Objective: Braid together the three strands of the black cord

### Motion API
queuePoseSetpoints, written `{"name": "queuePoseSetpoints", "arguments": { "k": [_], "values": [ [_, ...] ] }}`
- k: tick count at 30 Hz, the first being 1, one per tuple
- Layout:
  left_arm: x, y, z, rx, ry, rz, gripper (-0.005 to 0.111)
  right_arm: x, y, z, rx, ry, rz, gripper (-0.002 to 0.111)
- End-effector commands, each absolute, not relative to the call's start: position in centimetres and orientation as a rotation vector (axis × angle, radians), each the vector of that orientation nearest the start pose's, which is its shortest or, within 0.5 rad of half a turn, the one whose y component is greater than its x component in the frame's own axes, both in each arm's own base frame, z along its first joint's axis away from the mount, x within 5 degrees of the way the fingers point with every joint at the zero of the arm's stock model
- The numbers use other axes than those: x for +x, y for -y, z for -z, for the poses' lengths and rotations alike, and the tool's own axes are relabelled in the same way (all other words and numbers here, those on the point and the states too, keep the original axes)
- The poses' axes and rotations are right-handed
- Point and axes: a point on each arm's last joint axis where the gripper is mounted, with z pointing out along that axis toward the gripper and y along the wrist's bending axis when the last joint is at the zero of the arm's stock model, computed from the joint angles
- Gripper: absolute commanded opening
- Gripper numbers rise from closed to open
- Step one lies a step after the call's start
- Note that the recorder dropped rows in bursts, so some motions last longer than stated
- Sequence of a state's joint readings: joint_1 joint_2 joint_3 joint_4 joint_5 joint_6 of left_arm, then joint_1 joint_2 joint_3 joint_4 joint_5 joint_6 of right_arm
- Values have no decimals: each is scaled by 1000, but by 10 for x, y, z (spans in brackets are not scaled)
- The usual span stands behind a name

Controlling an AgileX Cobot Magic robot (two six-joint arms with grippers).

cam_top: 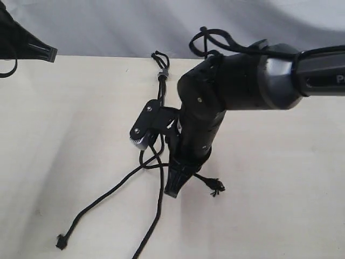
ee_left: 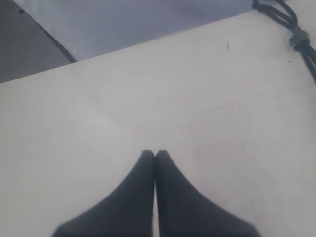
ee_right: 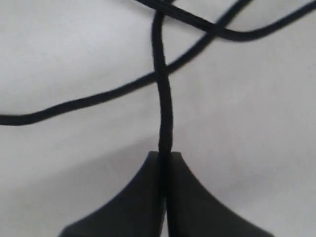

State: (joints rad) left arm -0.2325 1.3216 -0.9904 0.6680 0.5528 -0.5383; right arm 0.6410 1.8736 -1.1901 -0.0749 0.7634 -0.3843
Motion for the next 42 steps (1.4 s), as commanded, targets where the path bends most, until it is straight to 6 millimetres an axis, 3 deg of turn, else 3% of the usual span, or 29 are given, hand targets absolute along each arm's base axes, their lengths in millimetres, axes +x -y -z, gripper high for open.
{"name": "queuePoseSetpoints", "arguments": {
  "k": [1, 12, 14, 16, 22, 24, 28, 31, 32, 34, 38, 40, 42],
  "values": [
    [280, 36, -312, 140, -2227, -271, 0, 306, -188, -170, -1403, -2562, 68, 0],
    [280, 36, -312, 140, -2227, -271, 0, 314, -176, -167, -1293, -2575, 87, 0],
    [280, 36, -312, 139, -2228, -269, 0, 314, -173, -164, -1276, -2568, 124, 4],
    [280, 36, -312, 137, -2229, -267, 0, 313, -169, -161, -1271, -2579, 161, 16],
    [281, 40, -312, 122, -2219, -200, 0, 315, -167, -168, -1254, -2553, 214, 74],
    [281, 43, -313, 127, -2214, -152, 0, 316, -167, -184, -1236, -2513, 218, 89],
    [279, 54, -310, 204, -2236, -57, 0, 314, -159, -231, -1121, -2396, 244, 101],
    [275, 69, -308, 279, -2255, 44, 0, 308, -146, -277, -959, -2260, 259, 102],
    [270, 83, -307, 316, -2269, 130, 0, 304, -133, -305, -841, -2175, 239, 102],
    [264, 99, -304, 389, -2294, 201, 0, 299, -119, -326, -755, -2124, 227, 102],
    [253, 142, -283, 600, -2369, 260, 6, 290, -91, -329, -675, -2122, 250, 102],
    [250, 161, -268, 688, -2404, 272, 15, 290, -82, -318, -654, -2122, 246, 102],
    [247, 185, -243, 775, -2470, 281, 34, 295, -69, -305, -614, -2079, 222, 102]
  ]
}}
